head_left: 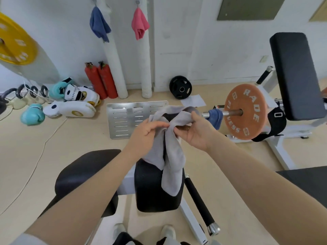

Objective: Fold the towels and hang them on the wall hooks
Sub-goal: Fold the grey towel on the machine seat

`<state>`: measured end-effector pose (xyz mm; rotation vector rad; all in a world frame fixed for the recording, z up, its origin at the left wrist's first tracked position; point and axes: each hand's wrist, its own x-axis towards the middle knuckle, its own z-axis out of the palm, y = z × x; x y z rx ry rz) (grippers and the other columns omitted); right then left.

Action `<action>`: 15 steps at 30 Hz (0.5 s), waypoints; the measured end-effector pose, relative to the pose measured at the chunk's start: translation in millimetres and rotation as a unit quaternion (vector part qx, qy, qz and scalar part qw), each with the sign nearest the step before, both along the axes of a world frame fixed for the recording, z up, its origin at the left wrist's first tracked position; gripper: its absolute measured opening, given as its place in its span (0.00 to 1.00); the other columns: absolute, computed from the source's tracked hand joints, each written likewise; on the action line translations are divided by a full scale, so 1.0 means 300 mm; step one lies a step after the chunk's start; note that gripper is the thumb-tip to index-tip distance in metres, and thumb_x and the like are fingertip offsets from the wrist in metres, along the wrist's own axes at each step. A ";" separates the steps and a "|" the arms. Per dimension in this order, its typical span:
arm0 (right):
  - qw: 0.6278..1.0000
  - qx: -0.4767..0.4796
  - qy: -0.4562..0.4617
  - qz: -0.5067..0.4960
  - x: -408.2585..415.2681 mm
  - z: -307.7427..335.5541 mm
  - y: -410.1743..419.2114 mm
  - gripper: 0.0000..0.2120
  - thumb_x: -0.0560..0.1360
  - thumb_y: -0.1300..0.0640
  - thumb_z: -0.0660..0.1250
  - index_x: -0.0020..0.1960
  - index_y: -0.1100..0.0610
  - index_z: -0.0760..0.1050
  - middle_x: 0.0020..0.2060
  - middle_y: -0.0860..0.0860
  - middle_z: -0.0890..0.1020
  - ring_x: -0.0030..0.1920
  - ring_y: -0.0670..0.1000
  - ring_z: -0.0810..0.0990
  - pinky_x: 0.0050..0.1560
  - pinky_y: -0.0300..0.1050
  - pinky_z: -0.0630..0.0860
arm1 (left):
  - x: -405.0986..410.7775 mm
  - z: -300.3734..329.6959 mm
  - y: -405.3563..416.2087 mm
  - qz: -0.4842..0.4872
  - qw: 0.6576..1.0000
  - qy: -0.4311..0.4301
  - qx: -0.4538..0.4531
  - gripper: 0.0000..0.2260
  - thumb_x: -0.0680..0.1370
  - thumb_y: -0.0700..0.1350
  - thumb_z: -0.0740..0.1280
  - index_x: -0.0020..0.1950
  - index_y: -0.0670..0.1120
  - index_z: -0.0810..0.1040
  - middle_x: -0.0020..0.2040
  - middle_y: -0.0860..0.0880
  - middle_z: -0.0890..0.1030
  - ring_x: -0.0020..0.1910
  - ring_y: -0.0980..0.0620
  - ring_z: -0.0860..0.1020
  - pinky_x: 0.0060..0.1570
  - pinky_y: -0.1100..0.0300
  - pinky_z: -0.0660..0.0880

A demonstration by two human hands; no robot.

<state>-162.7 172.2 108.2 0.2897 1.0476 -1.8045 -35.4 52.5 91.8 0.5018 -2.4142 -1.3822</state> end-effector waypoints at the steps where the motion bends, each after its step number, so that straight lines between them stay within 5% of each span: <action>1: 1.000 -0.017 -0.001 -0.011 -0.002 0.008 0.009 0.22 0.81 0.47 0.51 0.63 0.64 0.67 0.49 0.62 0.77 0.37 0.58 0.84 0.31 0.47 0.81 | -0.006 0.003 0.019 0.018 1.000 -0.005 -0.015 0.14 0.79 0.39 0.57 0.54 0.50 0.81 0.55 0.47 0.78 0.52 0.54 0.75 0.48 0.78 0.67; 6: 0.990 -0.134 -0.011 -0.037 0.000 0.088 0.034 0.23 0.81 0.48 0.51 0.64 0.67 0.66 0.49 0.64 0.78 0.36 0.58 0.85 0.36 0.48 0.83 | -0.058 -0.035 0.120 -0.005 0.988 -0.138 -0.073 0.18 0.76 0.57 0.61 0.41 0.43 0.76 0.46 0.45 0.74 0.42 0.51 0.73 0.39 0.63 0.68; 10: 0.989 -0.144 -0.001 0.012 0.028 0.139 0.034 0.25 0.81 0.47 0.52 0.63 0.68 0.66 0.48 0.64 0.79 0.38 0.58 0.84 0.39 0.48 0.83 | -0.110 -0.041 0.166 0.053 0.985 -0.144 -0.076 0.10 0.75 0.53 0.64 0.44 0.46 0.73 0.43 0.48 0.75 0.41 0.51 0.74 0.42 0.59 0.73; 12: 0.991 -0.120 0.042 0.034 0.023 0.152 0.038 0.23 0.81 0.47 0.53 0.60 0.67 0.68 0.49 0.63 0.79 0.41 0.57 0.84 0.41 0.47 0.82 | -0.118 -0.015 0.173 0.090 0.990 -0.079 0.071 0.10 0.78 0.46 0.62 0.48 0.40 0.75 0.44 0.43 0.80 0.44 0.45 0.78 0.45 0.55 0.76; 15: 0.979 0.002 0.195 0.063 -0.013 0.171 0.064 0.20 0.79 0.47 0.57 0.59 0.62 0.72 0.51 0.58 0.81 0.45 0.51 0.82 0.42 0.43 0.81 | -0.112 0.044 0.184 0.116 0.929 -0.004 0.351 0.07 0.79 0.41 0.61 0.46 0.41 0.78 0.45 0.43 0.82 0.45 0.47 0.80 0.45 0.57 0.79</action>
